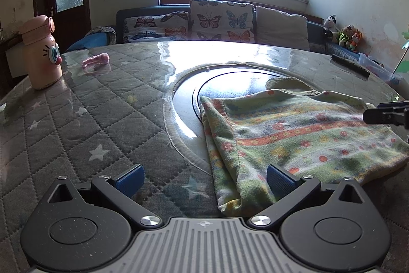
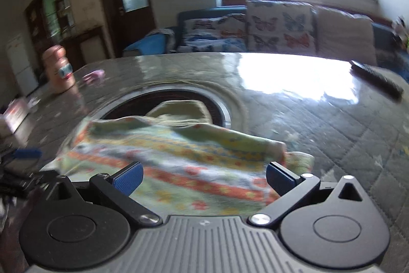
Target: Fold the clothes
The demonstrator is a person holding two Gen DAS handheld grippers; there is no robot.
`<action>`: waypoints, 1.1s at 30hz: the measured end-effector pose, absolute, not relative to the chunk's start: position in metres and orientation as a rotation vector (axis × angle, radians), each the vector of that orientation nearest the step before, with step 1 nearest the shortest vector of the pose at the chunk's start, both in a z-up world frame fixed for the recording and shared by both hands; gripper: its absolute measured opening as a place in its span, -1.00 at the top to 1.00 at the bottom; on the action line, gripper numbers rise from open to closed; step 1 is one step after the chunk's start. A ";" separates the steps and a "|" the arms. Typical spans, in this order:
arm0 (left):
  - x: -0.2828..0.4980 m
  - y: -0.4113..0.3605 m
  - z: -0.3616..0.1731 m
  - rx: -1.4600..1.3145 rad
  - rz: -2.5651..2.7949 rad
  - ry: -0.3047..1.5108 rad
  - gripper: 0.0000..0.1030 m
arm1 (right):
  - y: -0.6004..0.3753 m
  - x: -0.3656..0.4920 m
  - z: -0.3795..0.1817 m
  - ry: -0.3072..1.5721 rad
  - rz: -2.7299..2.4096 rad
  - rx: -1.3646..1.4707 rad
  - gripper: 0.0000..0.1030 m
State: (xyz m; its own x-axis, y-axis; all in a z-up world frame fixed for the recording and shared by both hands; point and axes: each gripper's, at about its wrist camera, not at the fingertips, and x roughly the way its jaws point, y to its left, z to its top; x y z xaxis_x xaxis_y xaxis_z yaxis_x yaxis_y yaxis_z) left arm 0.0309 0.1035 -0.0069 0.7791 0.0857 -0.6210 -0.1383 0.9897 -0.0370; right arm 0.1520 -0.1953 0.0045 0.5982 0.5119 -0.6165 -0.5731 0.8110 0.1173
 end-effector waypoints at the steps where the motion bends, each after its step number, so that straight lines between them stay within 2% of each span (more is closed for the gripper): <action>1: 0.029 0.104 -0.007 -0.082 0.125 0.666 -1.00 | -0.191 0.147 0.006 0.679 0.649 -0.111 -1.00; 29: -0.009 0.137 0.013 -0.114 0.207 0.651 -1.00 | -0.072 0.062 0.004 0.574 1.023 -0.482 -1.00; 33: -0.007 0.149 0.023 -0.165 0.204 0.631 -0.98 | -0.051 0.049 -0.002 0.549 1.064 -0.562 -0.89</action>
